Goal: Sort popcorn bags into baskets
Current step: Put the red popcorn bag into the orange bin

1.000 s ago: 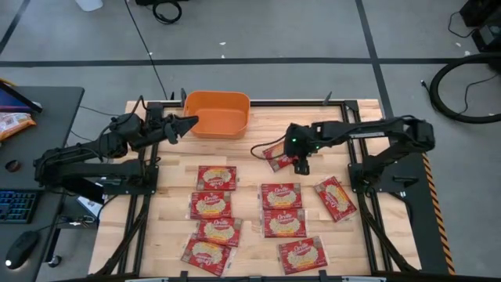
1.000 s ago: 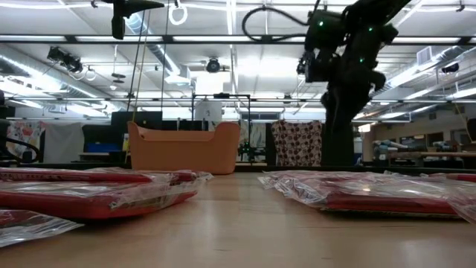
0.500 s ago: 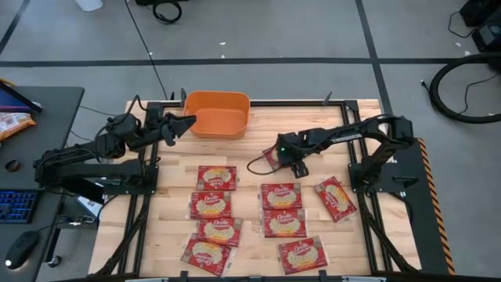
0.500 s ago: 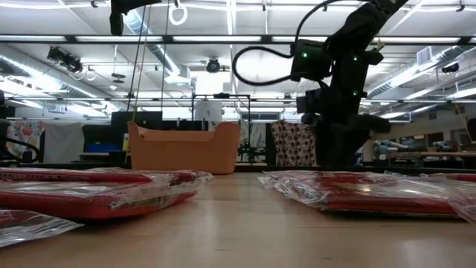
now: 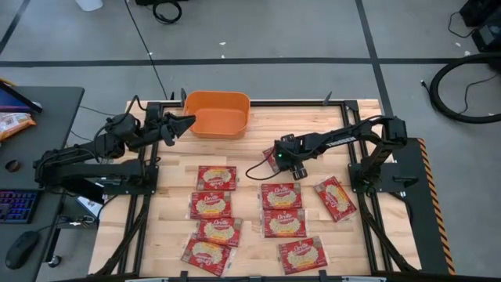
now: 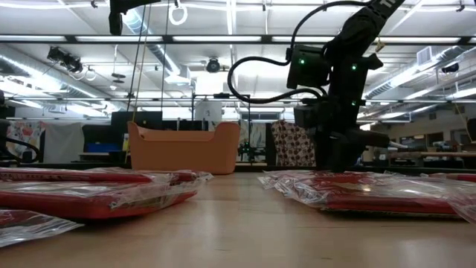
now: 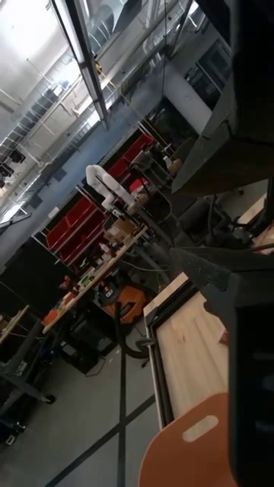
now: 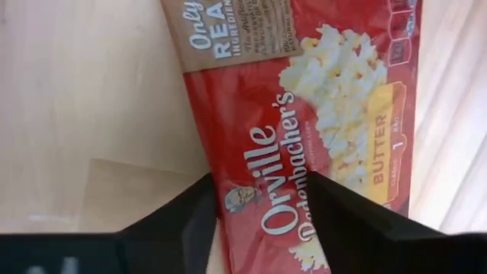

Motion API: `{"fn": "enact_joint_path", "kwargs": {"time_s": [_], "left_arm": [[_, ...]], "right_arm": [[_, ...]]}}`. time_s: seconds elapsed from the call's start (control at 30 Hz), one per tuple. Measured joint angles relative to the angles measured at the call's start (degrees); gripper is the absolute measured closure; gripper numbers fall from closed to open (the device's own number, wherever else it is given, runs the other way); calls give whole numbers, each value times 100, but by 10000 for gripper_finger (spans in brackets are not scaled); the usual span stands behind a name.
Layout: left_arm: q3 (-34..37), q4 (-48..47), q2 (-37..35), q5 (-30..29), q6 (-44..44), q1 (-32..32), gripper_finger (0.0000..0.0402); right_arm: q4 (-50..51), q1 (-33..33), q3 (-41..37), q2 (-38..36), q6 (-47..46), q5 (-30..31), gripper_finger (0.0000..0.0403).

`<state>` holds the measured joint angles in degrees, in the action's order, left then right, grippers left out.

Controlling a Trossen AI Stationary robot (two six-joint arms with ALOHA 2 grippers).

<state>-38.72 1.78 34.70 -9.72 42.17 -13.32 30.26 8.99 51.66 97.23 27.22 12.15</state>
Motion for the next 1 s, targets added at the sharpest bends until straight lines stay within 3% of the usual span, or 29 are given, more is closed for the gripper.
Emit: {"fn": "enact_joint_path", "kwargs": {"time_s": [0.27,0.43,0.67,0.83,1.0], "left_arm": [[0,2,0,2,2,0,278],[0,11,0,2,24,0,278],[0,15,0,133,98,-2,278],[0,11,-73,216,81,-3,278],[0,20,-274,203,75,-171,278]], "right_arm": [[-80,-4,7,7,-11,-148,325],[-47,-4,12,-4,-18,-195,379],[554,-4,347,36,-244,-314,377],[1295,-4,1195,35,-357,-558,374],[1856,-22,2217,25,-685,-1227,377]]}}
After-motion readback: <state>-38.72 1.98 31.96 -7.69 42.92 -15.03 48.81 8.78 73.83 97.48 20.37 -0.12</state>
